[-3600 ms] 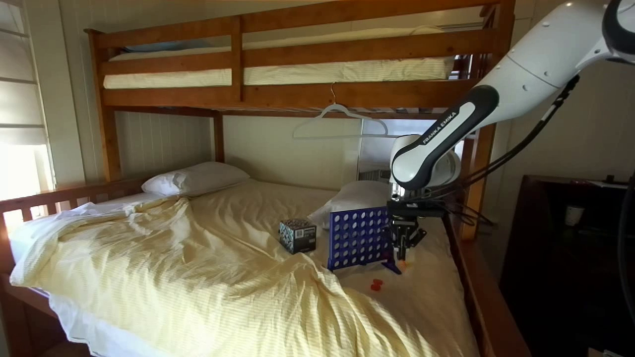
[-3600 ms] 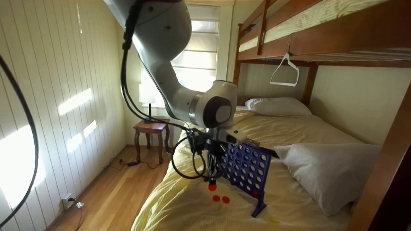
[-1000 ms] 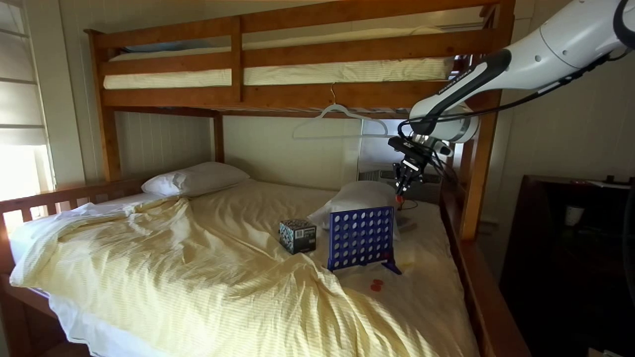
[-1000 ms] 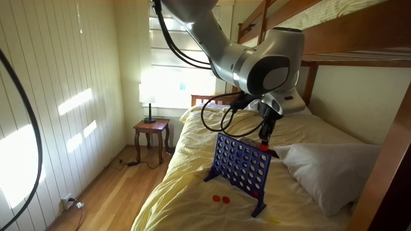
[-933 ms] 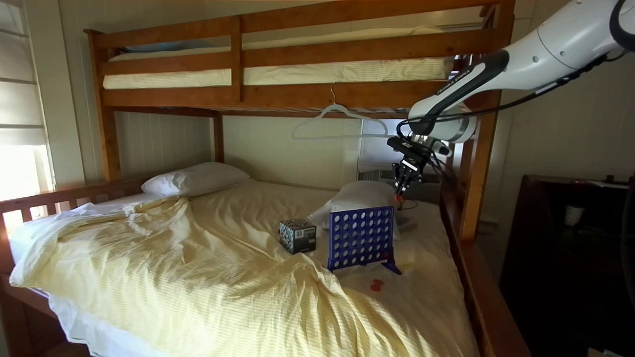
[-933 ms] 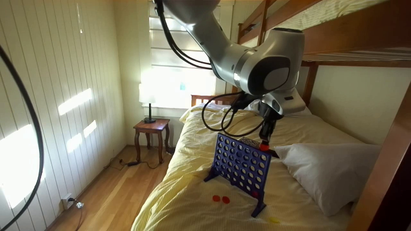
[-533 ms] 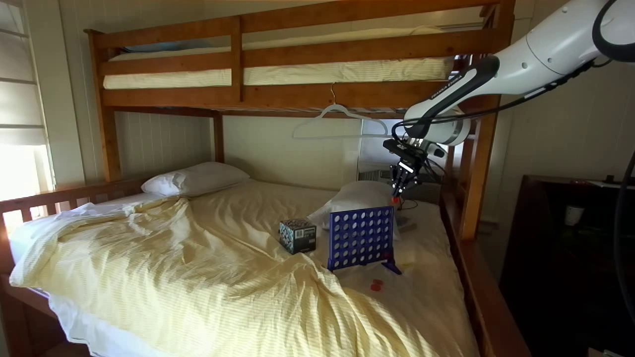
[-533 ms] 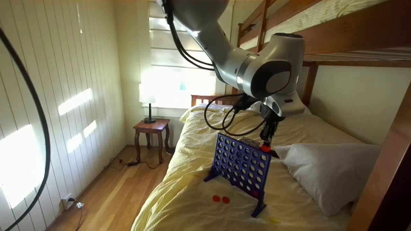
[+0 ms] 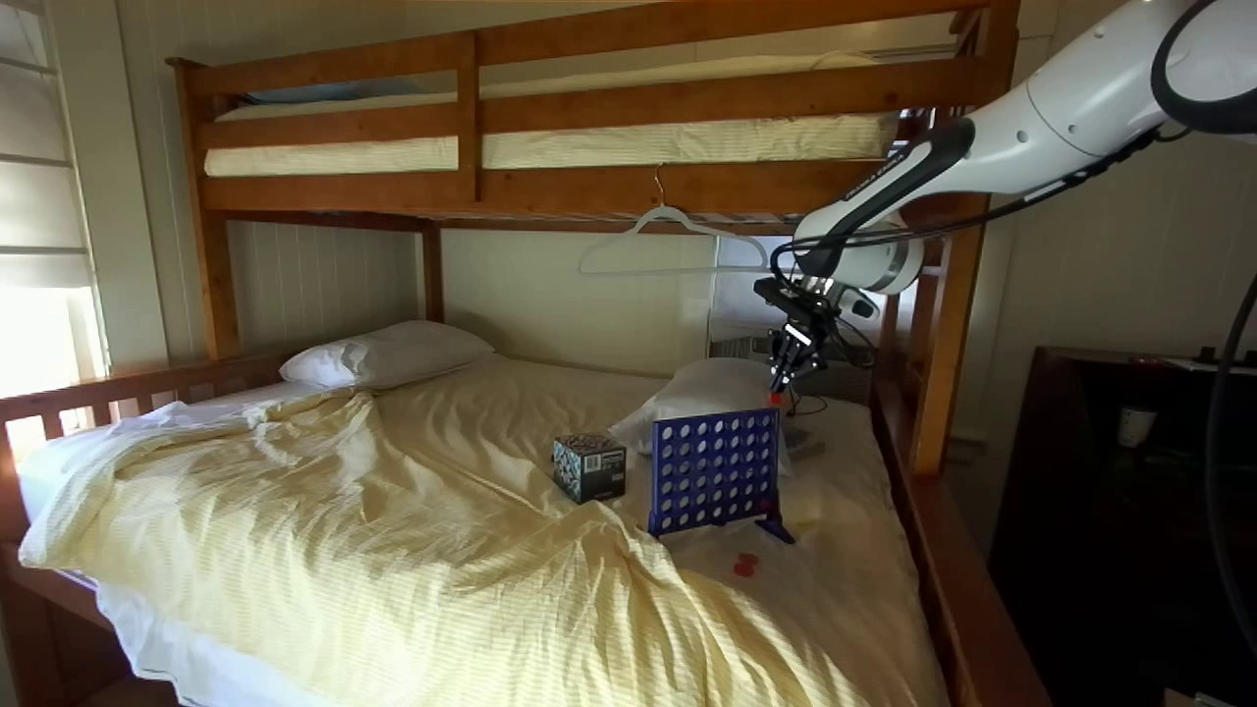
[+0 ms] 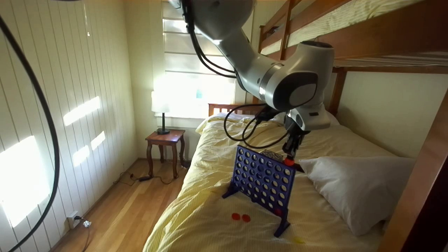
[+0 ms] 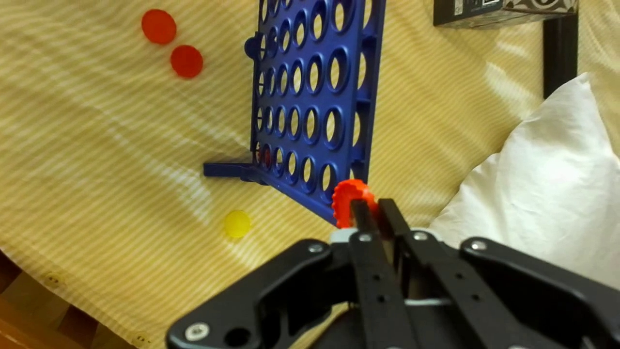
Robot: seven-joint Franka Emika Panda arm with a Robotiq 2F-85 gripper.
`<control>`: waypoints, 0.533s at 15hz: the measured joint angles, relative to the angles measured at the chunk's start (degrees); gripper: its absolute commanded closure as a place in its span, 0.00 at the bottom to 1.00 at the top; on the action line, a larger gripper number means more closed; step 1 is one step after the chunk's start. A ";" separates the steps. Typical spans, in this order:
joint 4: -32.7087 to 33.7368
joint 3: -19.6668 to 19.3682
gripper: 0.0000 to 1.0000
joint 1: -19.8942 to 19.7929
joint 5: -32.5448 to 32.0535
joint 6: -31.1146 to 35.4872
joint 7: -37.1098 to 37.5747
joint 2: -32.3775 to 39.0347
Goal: Put the orange circle inside the blue object
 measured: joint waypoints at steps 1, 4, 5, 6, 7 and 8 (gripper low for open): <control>0.03 0.00 0.98 0.00 0.07 0.17 0.16 0.10; 0.28 0.00 0.98 0.00 0.12 0.64 0.59 0.57; 0.48 0.00 0.98 0.00 0.13 0.77 0.68 0.81; 0.66 0.00 0.98 0.00 0.13 0.88 0.77 1.06; 0.74 0.00 0.98 0.01 0.13 1.01 0.83 1.24; 0.76 0.01 0.98 0.02 0.13 1.29 0.87 1.38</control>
